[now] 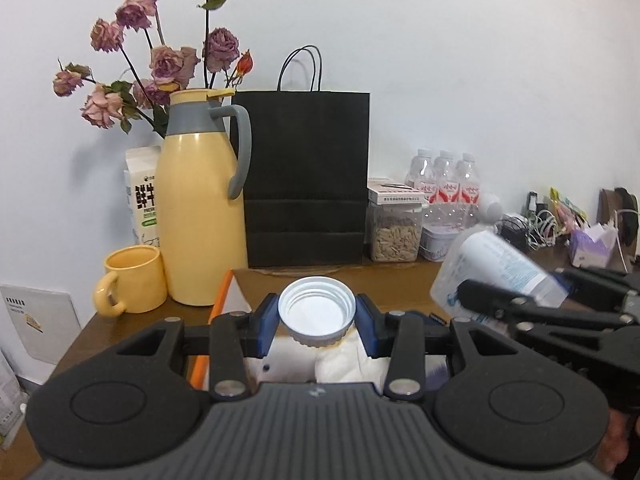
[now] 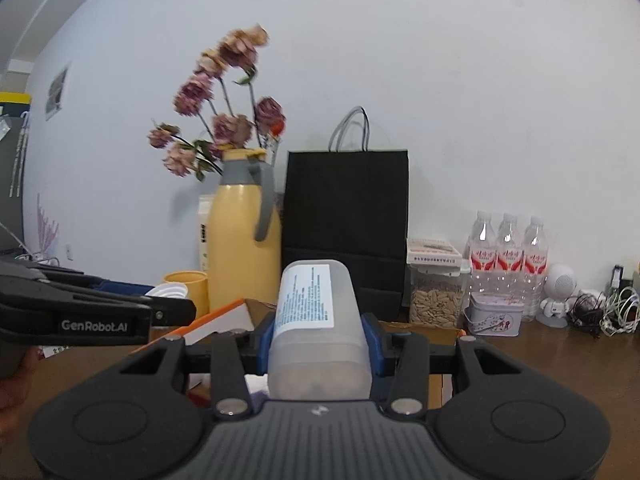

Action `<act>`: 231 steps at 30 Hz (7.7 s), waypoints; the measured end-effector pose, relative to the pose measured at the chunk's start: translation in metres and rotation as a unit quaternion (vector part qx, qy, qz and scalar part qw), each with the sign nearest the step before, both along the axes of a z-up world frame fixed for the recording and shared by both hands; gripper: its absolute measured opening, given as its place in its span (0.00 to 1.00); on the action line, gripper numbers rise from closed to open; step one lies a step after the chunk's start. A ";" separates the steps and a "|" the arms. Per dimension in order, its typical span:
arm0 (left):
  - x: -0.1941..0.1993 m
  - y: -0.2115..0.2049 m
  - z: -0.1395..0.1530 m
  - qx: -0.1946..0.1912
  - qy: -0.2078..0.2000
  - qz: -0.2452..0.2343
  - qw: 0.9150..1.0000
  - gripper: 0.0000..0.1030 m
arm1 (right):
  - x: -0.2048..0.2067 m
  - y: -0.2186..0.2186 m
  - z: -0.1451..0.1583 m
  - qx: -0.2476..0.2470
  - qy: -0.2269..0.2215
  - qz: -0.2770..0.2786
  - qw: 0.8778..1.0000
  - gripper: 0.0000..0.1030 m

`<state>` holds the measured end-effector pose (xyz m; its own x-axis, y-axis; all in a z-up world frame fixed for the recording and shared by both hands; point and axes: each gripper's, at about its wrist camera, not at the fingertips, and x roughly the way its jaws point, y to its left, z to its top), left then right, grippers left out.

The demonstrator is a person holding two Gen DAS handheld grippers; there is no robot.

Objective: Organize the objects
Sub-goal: 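Carry the pill bottle and white cap into the cardboard box and release both, then move both tools back over the table clutter, then grasp the red flower ornament with the left gripper while the right gripper grasps the orange tassel, then carry the flower ornament and tassel into the cardboard box and release both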

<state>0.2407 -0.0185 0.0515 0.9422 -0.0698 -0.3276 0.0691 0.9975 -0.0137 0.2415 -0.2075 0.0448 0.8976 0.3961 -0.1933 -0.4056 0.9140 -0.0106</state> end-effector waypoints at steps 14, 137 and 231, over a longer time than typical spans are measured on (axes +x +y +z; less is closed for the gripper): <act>0.088 -0.001 -0.040 -0.028 0.044 0.036 0.998 0.40 | 0.123 -0.001 -0.043 0.049 0.115 -0.044 0.991 0.41; -0.148 0.037 -0.080 -0.021 0.113 0.008 0.993 1.00 | -0.135 -0.025 -0.077 -0.075 0.138 0.060 0.986 0.11; 0.069 -0.012 -0.042 -0.035 0.021 0.031 0.999 1.00 | 0.096 -0.007 -0.047 -0.028 0.111 -0.028 0.993 0.86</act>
<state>0.3096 -0.0308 0.0099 0.9311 -0.0355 -0.3630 0.0046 0.9963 -0.0856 0.3379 -0.2147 -0.0020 0.8512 0.3293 -0.4087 -0.3515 0.9359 0.0219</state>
